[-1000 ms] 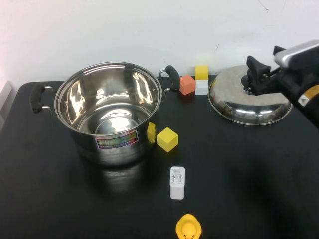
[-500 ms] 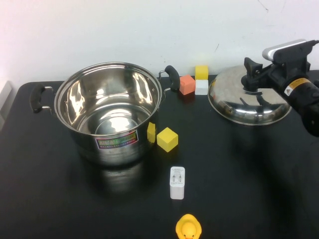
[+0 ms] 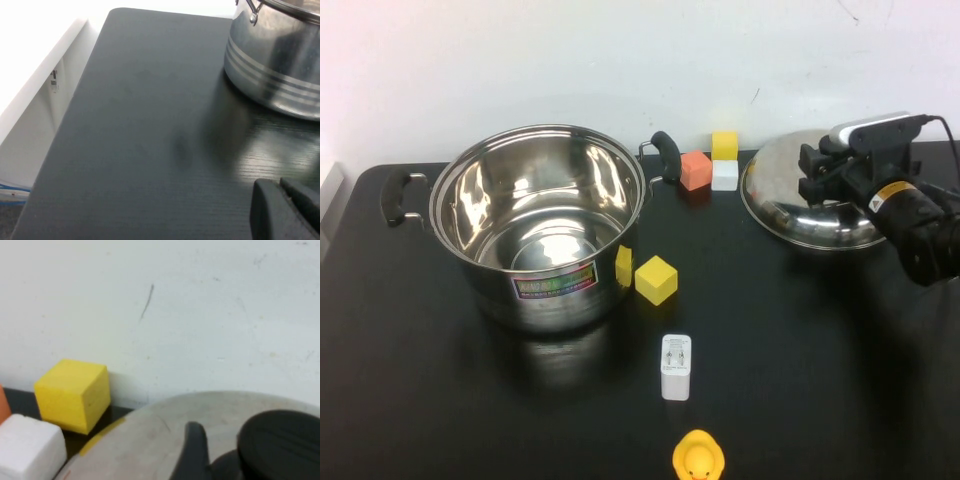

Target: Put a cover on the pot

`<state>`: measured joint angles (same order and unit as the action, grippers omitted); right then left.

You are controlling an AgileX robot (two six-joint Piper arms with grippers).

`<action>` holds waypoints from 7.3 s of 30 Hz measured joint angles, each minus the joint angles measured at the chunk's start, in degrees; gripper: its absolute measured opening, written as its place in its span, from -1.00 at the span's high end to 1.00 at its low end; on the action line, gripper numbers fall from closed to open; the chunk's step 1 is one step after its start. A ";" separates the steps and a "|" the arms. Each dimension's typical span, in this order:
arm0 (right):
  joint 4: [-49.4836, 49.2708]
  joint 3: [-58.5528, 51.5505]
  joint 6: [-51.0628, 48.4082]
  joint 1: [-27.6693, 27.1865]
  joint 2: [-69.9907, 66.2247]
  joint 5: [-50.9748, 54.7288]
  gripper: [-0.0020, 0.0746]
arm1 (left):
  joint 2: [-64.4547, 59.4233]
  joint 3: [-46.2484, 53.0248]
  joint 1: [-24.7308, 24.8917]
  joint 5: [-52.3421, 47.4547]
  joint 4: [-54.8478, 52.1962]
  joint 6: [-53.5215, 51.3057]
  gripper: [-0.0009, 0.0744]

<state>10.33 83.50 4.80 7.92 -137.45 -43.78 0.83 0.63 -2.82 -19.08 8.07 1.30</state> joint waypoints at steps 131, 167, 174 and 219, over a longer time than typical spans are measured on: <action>84.77 36.33 88.26 15.17 11.53 -15.22 0.24 | 0.00 0.00 0.00 0.00 0.00 0.00 0.98; 91.77 -45.28 79.94 8.87 90.66 17.43 0.92 | 0.00 0.00 0.00 0.00 0.00 0.00 0.98; 91.27 -57.16 84.72 8.87 107.74 25.13 0.92 | 0.00 0.00 0.00 0.00 0.00 0.00 0.98; -6.20 -84.96 -12.56 -11.05 138.11 60.50 0.92 | 0.00 0.00 0.00 0.00 0.00 0.00 0.98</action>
<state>4.12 -1.46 -7.76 -3.13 0.66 16.72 0.83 0.63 -2.82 -19.08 8.07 1.30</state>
